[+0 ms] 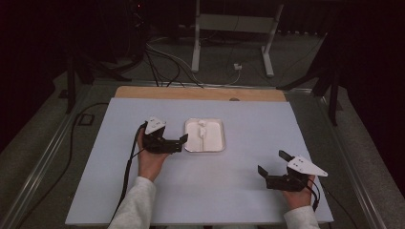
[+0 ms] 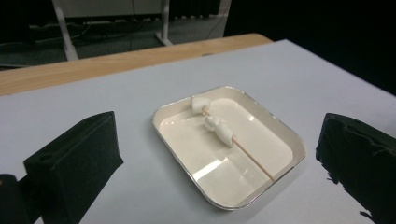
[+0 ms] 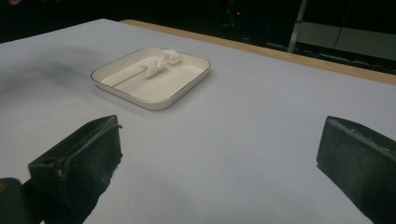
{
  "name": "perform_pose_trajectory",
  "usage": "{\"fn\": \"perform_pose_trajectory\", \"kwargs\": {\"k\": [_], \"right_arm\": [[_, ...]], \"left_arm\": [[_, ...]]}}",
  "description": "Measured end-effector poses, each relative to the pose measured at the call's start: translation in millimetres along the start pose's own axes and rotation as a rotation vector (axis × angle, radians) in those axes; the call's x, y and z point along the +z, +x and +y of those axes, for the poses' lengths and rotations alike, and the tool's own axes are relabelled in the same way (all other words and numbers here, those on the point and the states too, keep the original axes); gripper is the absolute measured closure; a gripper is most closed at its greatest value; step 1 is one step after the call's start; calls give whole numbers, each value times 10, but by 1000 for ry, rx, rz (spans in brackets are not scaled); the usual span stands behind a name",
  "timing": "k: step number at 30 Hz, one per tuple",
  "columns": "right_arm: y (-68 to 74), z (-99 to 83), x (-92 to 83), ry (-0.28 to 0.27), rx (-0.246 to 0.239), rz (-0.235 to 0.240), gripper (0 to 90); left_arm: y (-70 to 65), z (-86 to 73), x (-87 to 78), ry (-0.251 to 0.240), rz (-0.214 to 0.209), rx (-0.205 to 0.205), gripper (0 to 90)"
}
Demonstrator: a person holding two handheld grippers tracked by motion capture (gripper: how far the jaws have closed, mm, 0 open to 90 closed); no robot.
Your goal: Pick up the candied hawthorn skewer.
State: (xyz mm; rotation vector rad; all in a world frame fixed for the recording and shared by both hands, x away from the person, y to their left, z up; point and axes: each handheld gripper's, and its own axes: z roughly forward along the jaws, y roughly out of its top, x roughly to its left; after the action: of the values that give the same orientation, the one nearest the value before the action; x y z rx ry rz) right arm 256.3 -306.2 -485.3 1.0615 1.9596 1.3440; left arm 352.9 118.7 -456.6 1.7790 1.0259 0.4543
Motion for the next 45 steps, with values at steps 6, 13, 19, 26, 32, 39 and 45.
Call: {"fn": "perform_pose_trajectory", "kwargs": {"k": [6, 13, 19, 26, 32, 39, 45], "right_arm": [[0, -3, 7, 4, 2, 1, 0], [-5, -5, 7, 3, 3, 2, 0], [-8, -7, 10, 4, 3, 3, 0], [-11, -10, 17, 5, 5, 6, 0], [-8, -10, 19, 6, 5, 7, 0], [-18, -10, 13, 3, 10, 6, 0], [-29, -14, 12, 5, 12, 6, 0]], "left_arm": [[-21, -5, 148, 30, -4, 1, 6], [-47, -18, 295, 54, -18, -18, 6], [-62, -32, 406, 82, -23, -23, 5], [-109, -62, 545, 124, -36, -22, 6], [-181, -74, 664, 152, -50, -13, 6], [-260, -108, 806, 202, -61, -20, 18], [-334, -118, 923, 263, -90, -39, 87]]}}
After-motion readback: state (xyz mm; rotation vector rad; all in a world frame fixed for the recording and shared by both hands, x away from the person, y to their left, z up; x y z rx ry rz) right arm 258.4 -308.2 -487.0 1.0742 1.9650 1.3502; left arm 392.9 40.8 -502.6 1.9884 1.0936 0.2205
